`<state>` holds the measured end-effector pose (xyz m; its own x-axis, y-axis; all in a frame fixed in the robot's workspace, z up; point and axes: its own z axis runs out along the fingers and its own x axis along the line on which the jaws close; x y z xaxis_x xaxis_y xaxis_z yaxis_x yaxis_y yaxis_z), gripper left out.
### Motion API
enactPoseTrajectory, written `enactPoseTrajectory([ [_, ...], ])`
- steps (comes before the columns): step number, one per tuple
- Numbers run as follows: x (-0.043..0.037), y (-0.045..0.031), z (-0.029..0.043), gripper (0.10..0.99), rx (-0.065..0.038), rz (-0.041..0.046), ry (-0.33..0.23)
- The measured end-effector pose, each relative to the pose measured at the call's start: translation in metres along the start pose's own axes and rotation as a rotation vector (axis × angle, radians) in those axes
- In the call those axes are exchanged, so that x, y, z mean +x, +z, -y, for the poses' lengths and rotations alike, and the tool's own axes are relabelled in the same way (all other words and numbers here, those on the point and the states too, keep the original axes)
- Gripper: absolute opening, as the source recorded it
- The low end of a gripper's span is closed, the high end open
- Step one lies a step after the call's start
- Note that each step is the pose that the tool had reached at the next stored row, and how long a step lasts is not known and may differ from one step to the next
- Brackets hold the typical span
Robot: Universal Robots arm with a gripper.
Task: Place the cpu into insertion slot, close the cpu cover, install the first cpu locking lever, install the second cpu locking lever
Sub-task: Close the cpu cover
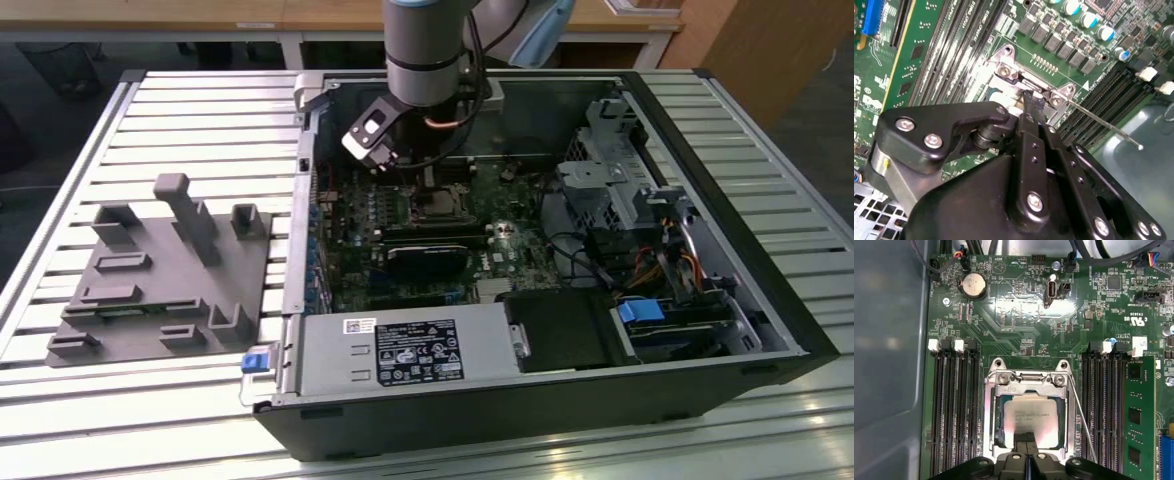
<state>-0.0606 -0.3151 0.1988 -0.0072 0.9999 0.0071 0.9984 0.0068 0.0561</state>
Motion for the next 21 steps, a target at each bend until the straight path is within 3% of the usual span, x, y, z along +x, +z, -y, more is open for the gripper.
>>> enactPoseTrajectory([
  [6, 0.0006, 0.0003, -0.0062, 0.122, -0.001, -0.0012, 0.0],
  [11, 0.0007, -0.0075, -0.0068, 0.122, -0.001, -0.0012, 0.0],
  [21, 0.0006, -0.0072, -0.0161, 0.122, -0.001, -0.0011, 0.0],
])
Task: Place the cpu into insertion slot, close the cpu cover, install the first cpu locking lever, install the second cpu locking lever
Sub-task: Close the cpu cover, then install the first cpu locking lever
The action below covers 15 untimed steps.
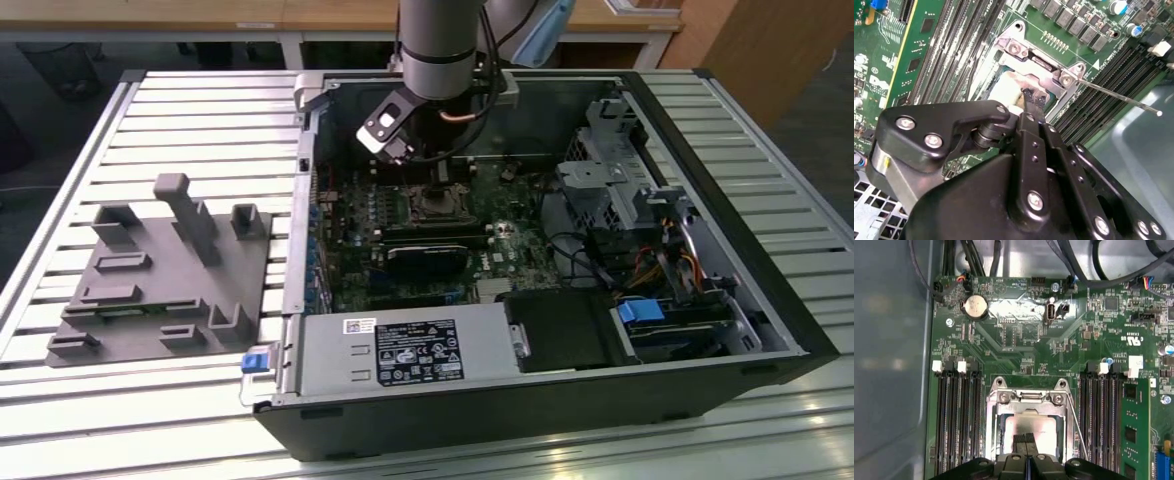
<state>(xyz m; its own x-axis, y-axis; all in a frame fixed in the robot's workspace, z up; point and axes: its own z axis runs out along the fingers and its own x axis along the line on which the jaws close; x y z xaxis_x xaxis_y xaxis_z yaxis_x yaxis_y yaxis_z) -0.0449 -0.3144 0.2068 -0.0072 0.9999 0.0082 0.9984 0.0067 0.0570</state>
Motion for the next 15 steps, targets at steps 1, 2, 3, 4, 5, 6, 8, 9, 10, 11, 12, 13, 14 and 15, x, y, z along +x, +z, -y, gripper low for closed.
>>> enactPoseTrajectory([
  [1, 0.0, 0.0, -0.0001, 0.122, 0.0, 0.0001, 0.0],
  [2, 0.0, 0.0, -0.0001, 0.122, 0.0, 0.0, 0.0],
  [3, 0.0, 0.0, -0.0002, 0.122, 0.0, 0.0, 0.0],
  [4, 0.0, 0.0, -0.0003, 0.122, 0.0, 0.0, 0.0],
  [5, 0.0, 0.0, -0.0003, 0.122, 0.0, 0.0, 0.0],
  [6, 0.0, 0.0, -0.0003, 0.122, 0.0, -0.0001, 0.0],
  [8, 0.0001, 0.0, -0.0003, 0.122, 0.0, -0.0002, 0.0],
  [9, 0.0001, -0.0001, -0.0003, 0.122, 0.0, -0.0002, 0.0],
  [10, 0.0, -0.0004, -0.0003, 0.122, 0.0, 0.0, 0.0],
  [11, 0.0, -0.0007, -0.0003, 0.122, 0.0, 0.0001, 0.0],
  [12, 0.0, -0.0013, -0.0004, 0.122, 0.0, 0.0, 0.0],
  [13, 0.0, -0.0019, -0.0004, 0.122, 0.0, -0.0001, 0.0],
  [14, 0.0, -0.0025, -0.0004, 0.122, 0.0, 0.0, 0.0],
  [15, 0.0, -0.0032, -0.0005, 0.122, 0.0, 0.0, 0.0],
])
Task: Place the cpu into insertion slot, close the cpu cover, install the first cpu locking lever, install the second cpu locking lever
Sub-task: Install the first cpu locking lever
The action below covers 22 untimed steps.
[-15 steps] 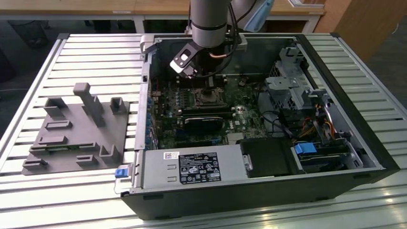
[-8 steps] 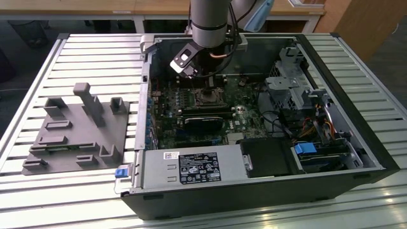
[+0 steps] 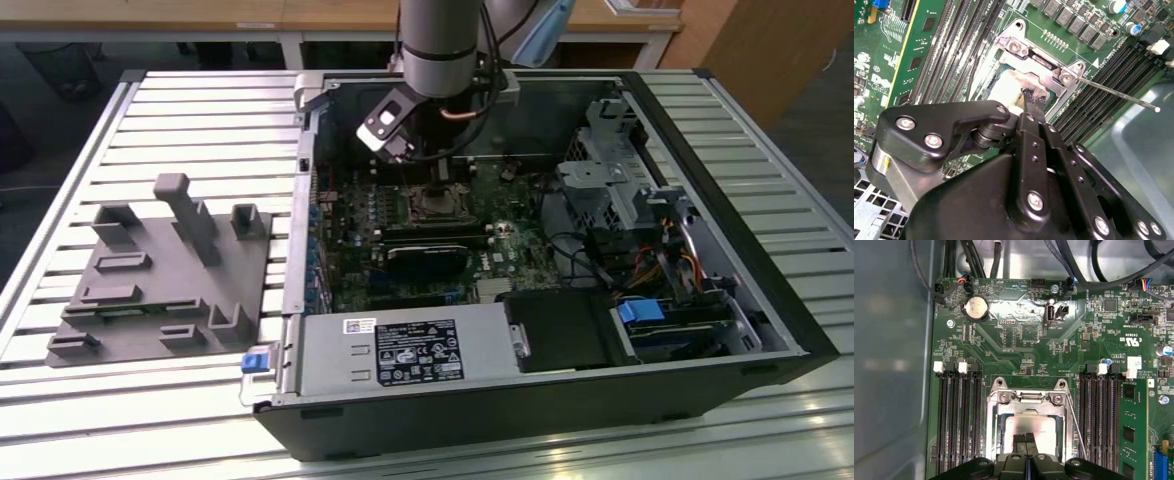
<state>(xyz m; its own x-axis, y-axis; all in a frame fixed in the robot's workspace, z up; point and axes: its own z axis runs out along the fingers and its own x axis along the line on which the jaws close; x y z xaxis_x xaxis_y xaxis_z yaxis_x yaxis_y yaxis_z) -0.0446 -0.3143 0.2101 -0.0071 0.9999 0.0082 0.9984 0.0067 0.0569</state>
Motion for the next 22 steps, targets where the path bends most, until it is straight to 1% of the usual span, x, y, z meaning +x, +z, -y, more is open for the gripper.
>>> enactPoseTrajectory([
  [5, 0.0001, -0.0049, -0.0003, 0.122, 0.0, -0.0001, 0.0],
  [9, 0.0001, -0.0121, -0.0007, 0.122, 0.0, 0.0001, 0.0],
  [19, 0.0003, -0.0395, -0.0023, 0.122, 0.0, 0.0004, 0.0],
  [22, 0.0004, -0.0462, -0.0026, 0.122, 0.0, 0.0004, 0.0],
])
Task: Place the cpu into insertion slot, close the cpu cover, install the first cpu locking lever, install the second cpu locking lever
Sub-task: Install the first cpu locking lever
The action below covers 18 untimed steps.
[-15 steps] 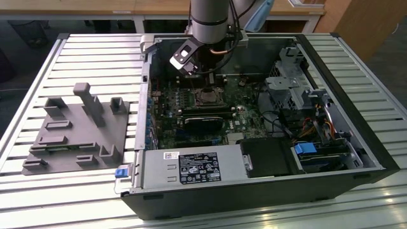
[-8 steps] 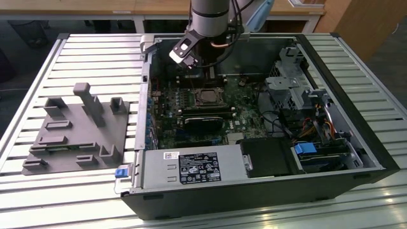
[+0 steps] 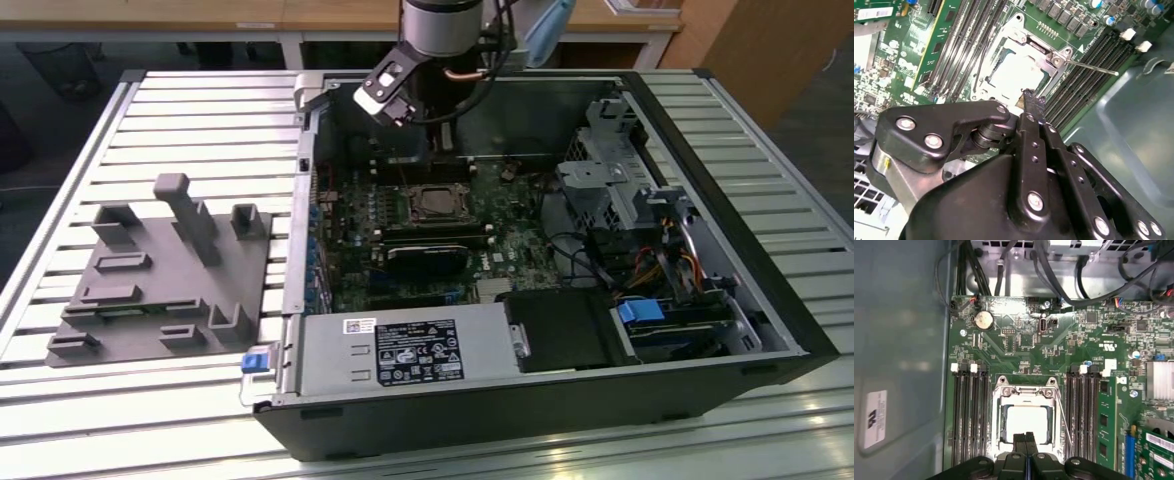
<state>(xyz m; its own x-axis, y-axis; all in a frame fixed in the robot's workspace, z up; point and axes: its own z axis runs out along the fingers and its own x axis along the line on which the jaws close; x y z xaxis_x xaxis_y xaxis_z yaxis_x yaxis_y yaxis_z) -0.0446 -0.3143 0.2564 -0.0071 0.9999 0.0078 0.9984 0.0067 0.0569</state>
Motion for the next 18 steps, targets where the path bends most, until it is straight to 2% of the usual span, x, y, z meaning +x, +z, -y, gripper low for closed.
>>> enactPoseTrajectory([
  [3, 0.0001, -0.002, -0.0002, 0.122, 0.0, -0.0011, -0.014],
  [7, 0.0001, -0.0021, -0.0001, 0.122, 0.001, -0.0038, -0.086],
  [10, 0.0, -0.0021, -0.0001, 0.122, 0.001, -0.0026, -0.138],
  [18, 0.0, -0.0021, -0.0001, 0.122, 0.004, 0.0174, -0.254],
])
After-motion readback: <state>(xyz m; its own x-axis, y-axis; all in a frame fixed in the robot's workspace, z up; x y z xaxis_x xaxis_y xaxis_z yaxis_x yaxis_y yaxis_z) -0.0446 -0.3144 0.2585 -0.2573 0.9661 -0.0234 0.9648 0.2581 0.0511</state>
